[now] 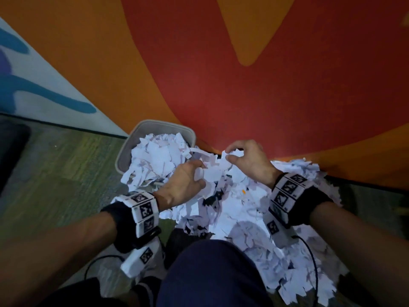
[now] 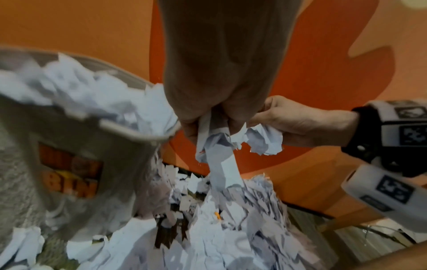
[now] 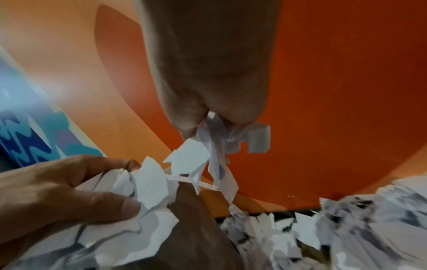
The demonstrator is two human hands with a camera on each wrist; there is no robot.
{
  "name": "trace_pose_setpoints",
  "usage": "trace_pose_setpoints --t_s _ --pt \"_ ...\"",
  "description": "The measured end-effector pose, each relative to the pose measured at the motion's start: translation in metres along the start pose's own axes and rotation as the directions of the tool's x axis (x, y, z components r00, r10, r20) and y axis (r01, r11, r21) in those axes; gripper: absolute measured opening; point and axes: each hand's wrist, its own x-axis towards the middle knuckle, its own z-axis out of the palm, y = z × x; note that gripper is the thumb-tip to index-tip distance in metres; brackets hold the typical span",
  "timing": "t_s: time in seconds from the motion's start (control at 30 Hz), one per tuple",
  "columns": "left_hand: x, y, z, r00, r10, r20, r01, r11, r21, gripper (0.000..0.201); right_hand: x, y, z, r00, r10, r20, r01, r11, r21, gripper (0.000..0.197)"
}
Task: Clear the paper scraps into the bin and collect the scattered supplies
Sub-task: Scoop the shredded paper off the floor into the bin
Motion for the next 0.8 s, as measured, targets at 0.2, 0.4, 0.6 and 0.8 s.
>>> trace_pose_setpoints --t_s 0.2,0.4,0.6,0.8 --pt "-0.018 -0.003 -0.089 0.978 -0.051 -0.202 0.052 0.999 0.001 0.032 0.019 -0.08 0.0 0.997 -0.047 -0.068 0.054 0.993 0.103 0.004" --pt "-0.018 -0.05 -0.133 0.877 -0.289 -0.385 0.222 0.952 -0.209 0.041 0.039 -0.143 0.036 0.996 -0.083 -0.027 0.086 0.988 0.131 0.006" --pt "0.0 -0.069 -0.142 0.846 -0.406 -0.346 0.197 0.84 -0.505 0.048 0.057 -0.17 0.081 1.0 -0.011 -0.029 0.016 0.984 0.177 0.011" --pt "-0.015 -0.084 -0.136 0.941 -0.336 0.029 0.315 0.846 -0.43 0.073 0.057 -0.172 0.099 0.983 0.052 0.175 -0.074 0.99 0.121 0.047"
